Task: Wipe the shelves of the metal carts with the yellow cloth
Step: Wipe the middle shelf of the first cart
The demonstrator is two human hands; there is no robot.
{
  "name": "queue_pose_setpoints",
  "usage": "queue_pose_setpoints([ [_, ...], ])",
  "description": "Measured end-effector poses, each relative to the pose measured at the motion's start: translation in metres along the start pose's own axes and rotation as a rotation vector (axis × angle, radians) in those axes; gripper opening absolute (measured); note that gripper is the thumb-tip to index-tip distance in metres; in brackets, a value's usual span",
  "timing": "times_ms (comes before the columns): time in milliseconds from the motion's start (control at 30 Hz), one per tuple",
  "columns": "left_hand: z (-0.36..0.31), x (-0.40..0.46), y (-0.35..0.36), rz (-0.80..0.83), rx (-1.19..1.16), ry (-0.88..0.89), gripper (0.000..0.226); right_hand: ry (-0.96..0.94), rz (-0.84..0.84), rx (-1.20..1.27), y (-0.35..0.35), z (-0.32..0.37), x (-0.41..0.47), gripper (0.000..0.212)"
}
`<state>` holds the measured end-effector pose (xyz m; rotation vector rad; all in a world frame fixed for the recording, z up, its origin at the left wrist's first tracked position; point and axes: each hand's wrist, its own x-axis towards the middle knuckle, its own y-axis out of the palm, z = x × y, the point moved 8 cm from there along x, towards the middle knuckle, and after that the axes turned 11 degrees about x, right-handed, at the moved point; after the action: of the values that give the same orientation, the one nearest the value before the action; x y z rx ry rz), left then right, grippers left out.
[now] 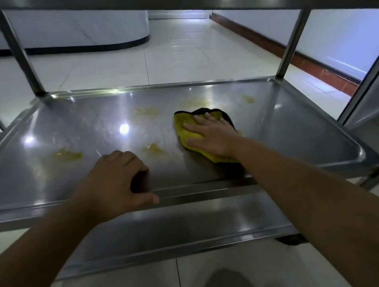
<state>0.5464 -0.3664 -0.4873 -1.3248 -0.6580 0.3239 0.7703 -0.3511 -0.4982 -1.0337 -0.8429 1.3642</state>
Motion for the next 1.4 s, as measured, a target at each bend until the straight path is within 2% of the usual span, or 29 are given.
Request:
queue_pose_setpoints([
  [133, -0.006, 0.000, 0.000, 0.034, 0.024, 0.024, 0.067, 0.105, -0.039, 0.022, -0.016, -0.040, -0.022, 0.059],
  [200, -0.006, -0.001, 0.001, 0.048, 0.020, 0.023, 0.065, 0.156, -0.060, 0.024, -0.026, -0.059, -0.035, 0.059],
  [500, -0.005, -0.003, -0.001, 0.039, -0.052, 0.010, 0.083, 0.399, -0.139, 0.014, -0.048, -0.139, -0.091, 0.059],
  [667, -0.002, 0.003, -0.004, 0.001, -0.110, -0.056, 0.093, 0.440, -0.158, -0.008, -0.046, -0.138, -0.107, 0.058],
  [800, 0.000, 0.001, -0.003, -0.009, -0.060, -0.043, 0.102, 0.477, -0.180, 0.031, -0.040, -0.121, -0.108, 0.058],
  [933, 0.001, -0.002, -0.003, -0.019, -0.045, -0.031, 0.101, 0.427, -0.148, 0.018, -0.026, -0.083, -0.093, 0.057],
  [1067, -0.001, -0.004, -0.005, 0.025, -0.037, -0.032, 0.083, 0.275, -0.106, -0.024, -0.008, -0.027, -0.070, 0.058],
  [1267, -0.007, -0.006, -0.006, 0.033, 0.075, 0.009, 0.077, 0.070, -0.044, -0.009, 0.027, 0.059, -0.045, 0.058],
  [1400, -0.009, -0.006, -0.008, 0.048, 0.063, 0.001, 0.067, -0.019, -0.002, 0.016, 0.038, 0.078, -0.051, 0.057],
])
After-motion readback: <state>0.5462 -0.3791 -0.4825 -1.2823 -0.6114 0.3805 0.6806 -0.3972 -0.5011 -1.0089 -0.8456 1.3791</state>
